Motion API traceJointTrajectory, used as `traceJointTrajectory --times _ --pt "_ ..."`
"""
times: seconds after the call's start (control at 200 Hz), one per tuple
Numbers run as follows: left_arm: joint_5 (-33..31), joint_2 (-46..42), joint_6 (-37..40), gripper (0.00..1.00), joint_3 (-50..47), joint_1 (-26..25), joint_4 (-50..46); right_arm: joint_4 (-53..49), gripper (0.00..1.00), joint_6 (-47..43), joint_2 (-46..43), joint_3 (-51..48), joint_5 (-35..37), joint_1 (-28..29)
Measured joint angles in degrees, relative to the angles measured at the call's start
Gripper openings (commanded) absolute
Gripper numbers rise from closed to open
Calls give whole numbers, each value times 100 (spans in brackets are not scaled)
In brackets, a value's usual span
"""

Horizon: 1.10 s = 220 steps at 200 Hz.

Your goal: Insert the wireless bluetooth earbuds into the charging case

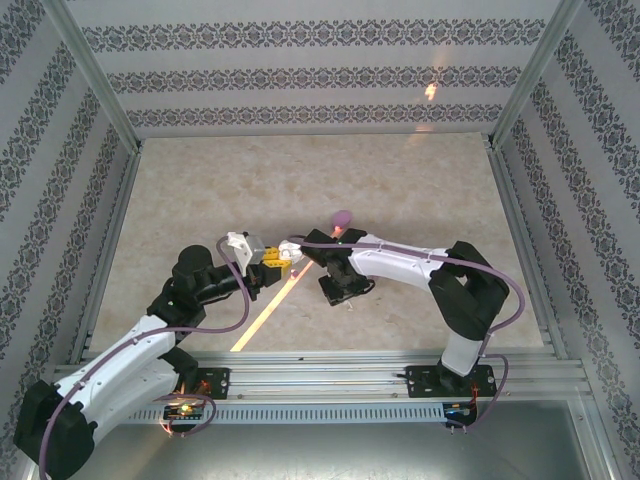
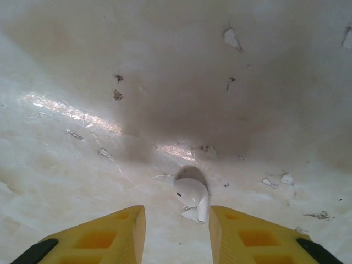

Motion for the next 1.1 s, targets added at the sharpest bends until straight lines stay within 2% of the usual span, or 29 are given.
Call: traceJointTrajectory --times 0.47,0.884,1.099 --pt "-44 -28 0 1 2 -4 -101 -79 33 -175 529 94 35 0" --pt "-42 -31 0 1 2 -4 -177 -74 22 -275 629 125 -22 0" --pt "-24 -31 2 1 2 -4 -177 -74 20 -273 605 131 -11 0"
